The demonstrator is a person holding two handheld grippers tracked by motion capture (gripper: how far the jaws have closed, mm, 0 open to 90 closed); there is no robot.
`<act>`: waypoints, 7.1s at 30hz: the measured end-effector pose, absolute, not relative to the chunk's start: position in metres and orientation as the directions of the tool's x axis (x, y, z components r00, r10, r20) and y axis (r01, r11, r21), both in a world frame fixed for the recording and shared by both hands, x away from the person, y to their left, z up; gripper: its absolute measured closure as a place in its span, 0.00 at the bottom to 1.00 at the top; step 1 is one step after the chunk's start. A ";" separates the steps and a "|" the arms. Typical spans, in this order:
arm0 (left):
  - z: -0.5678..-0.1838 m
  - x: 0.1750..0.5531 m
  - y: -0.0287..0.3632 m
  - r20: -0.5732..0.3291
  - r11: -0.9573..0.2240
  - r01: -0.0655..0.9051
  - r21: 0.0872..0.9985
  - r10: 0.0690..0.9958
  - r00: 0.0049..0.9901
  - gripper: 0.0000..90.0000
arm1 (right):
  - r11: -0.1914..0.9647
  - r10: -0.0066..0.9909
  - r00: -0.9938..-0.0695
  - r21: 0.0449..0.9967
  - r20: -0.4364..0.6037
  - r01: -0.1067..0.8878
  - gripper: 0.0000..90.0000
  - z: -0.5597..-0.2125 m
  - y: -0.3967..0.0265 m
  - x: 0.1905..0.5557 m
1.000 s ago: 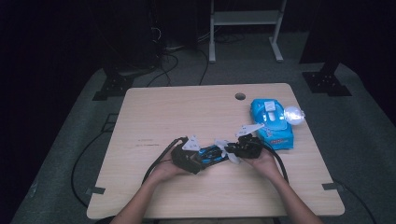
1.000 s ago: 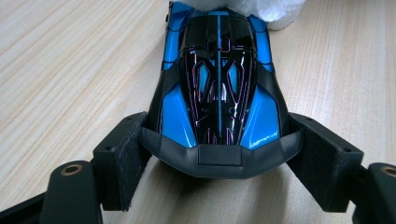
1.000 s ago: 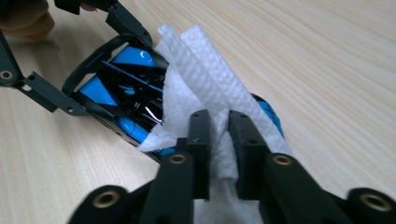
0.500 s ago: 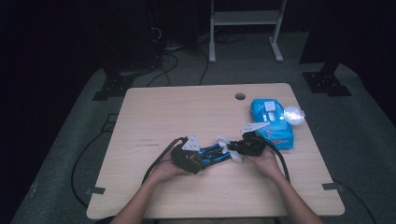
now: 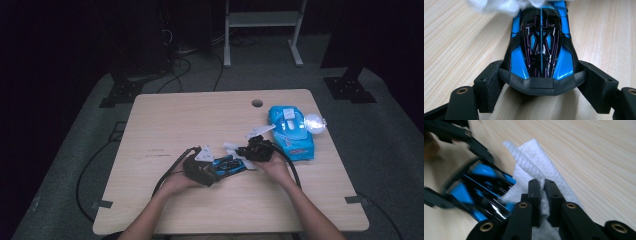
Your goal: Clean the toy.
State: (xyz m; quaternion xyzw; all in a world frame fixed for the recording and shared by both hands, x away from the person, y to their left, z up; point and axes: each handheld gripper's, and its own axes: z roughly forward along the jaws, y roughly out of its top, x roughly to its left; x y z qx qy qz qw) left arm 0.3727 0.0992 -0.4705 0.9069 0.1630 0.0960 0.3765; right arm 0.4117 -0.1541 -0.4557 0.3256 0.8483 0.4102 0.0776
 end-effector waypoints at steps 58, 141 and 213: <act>-0.471 0.373 0.097 0.055 -0.661 0.223 0.716 0.373 0.926 0.27 | 0.473 0.445 -0.855 0.741 0.265 0.476 0.93 -0.450 -0.088 0.387; -0.472 0.375 0.096 0.040 -0.651 0.233 0.722 0.377 0.925 0.27 | 0.342 0.626 -0.710 0.705 0.323 0.622 0.93 -0.458 -0.196 0.391; -0.458 0.376 0.110 -0.159 -0.504 0.477 0.720 0.549 0.820 0.54 | 0.442 0.574 -0.799 0.754 0.178 0.485 0.94 -0.461 -0.181 0.382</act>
